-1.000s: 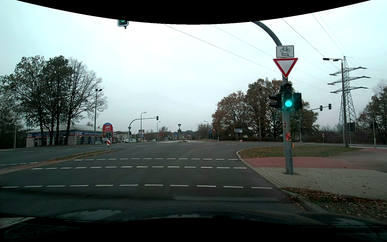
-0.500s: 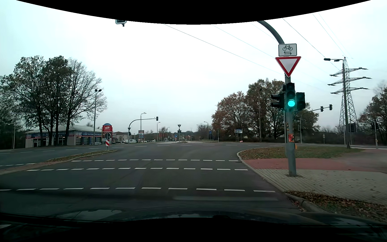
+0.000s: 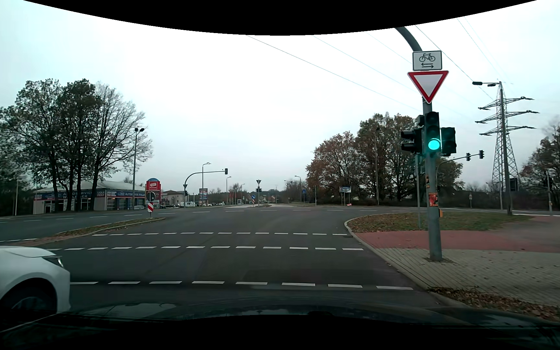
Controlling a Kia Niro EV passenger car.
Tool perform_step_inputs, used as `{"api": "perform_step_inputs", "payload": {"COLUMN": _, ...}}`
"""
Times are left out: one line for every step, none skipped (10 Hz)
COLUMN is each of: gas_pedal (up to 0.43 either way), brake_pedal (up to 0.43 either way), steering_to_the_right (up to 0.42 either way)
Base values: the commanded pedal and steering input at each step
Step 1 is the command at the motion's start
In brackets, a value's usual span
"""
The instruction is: Follow the waypoints while adhering to traffic rules and regulations
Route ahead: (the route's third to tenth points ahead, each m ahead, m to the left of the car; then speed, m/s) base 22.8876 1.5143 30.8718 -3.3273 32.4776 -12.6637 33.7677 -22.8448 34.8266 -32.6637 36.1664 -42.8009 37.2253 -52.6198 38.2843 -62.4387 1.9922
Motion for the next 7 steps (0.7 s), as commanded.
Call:
{"api": "perform_step_inputs", "payload": {"gas_pedal": 0.378, "brake_pedal": 0.0, "steering_to_the_right": 0.006}}
{"api": "perform_step_inputs", "payload": {"gas_pedal": 0.378, "brake_pedal": 0.0, "steering_to_the_right": 0.006}}
{"api": "perform_step_inputs", "payload": {"gas_pedal": 0.378, "brake_pedal": 0.0, "steering_to_the_right": 0.005}}
{"api": "perform_step_inputs", "payload": {"gas_pedal": 0.378, "brake_pedal": 0.0, "steering_to_the_right": 0.003}}
{"api": "perform_step_inputs", "payload": {"gas_pedal": 0.378, "brake_pedal": 0.0, "steering_to_the_right": 0.002}}
{"api": "perform_step_inputs", "payload": {"gas_pedal": 0.378, "brake_pedal": 0.0, "steering_to_the_right": 0.002}}
{"api": "perform_step_inputs", "payload": {"gas_pedal": 0.378, "brake_pedal": 0.0, "steering_to_the_right": 0.002}}
